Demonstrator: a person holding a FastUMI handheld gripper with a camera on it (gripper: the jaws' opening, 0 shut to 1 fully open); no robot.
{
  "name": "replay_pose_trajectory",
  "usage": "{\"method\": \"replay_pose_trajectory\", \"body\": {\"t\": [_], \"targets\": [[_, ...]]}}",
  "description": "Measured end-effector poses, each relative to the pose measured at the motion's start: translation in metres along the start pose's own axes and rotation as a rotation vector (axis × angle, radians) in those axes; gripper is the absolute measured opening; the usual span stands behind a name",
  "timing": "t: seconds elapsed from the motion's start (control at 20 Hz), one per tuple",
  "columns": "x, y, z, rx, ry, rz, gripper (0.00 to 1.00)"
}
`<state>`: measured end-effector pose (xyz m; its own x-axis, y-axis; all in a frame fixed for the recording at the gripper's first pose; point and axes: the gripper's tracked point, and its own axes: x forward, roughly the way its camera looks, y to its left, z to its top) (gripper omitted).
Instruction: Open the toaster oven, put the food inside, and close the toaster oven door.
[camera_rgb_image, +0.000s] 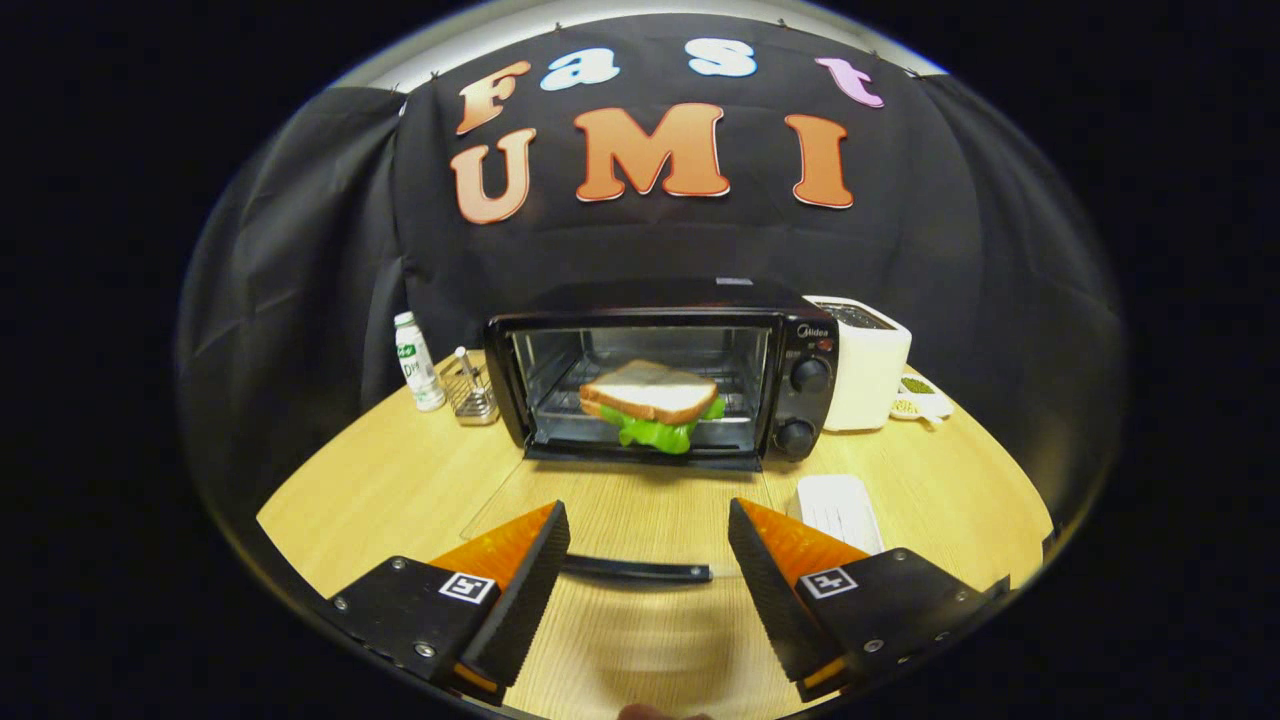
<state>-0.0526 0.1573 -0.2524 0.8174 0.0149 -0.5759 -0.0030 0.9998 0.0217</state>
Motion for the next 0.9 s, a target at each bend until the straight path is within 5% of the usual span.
{"method": "replay_pose_trajectory", "body": {"t": [0.4, 0.9], "targets": [[-0.011, 0.010, -0.085, 0.012, 0.171, -0.012, 0.96], [0.032, 0.003, -0.095, 0.037, 0.246, -0.024, 0.96]]}}
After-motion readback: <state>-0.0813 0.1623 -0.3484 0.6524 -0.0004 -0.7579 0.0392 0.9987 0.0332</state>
